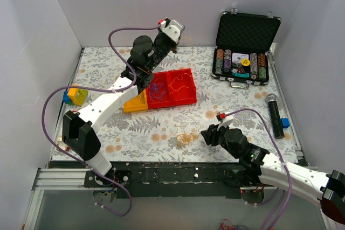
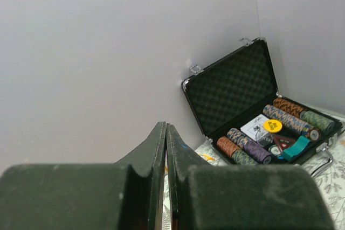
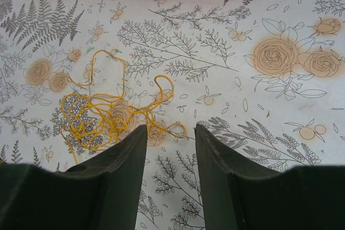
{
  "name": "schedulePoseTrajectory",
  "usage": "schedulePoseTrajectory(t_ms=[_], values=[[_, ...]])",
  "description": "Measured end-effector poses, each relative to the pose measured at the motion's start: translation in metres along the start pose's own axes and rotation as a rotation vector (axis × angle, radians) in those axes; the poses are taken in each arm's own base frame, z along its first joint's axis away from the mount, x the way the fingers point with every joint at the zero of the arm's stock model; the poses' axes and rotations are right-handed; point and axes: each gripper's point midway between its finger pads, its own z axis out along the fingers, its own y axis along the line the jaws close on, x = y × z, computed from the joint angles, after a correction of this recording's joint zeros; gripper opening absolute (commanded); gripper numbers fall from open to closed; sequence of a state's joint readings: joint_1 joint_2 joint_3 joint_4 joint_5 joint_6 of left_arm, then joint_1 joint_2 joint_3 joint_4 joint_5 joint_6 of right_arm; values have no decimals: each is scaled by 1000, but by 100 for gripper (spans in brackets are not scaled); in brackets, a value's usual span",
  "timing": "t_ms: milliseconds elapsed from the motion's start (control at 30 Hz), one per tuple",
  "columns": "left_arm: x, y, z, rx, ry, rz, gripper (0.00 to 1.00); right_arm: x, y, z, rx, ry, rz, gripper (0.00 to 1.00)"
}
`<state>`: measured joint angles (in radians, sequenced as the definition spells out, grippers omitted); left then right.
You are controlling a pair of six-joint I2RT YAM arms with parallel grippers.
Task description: Untangle the cables
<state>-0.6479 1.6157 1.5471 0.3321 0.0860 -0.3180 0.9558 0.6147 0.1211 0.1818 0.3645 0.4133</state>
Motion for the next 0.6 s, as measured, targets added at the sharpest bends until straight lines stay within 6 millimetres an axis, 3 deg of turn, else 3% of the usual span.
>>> schedulePoseTrajectory(t_ms=[333,467,600], values=[[79,-13,-4,13,136,50,0,-1,0,0,-2,-4,1,49],[97,-17,-7,18,169,66,0,-4,1,-1,-7,-16,6,49],[100,-15,-9,6,173,96,0,-5,2,-1,-9,-21,9,49]])
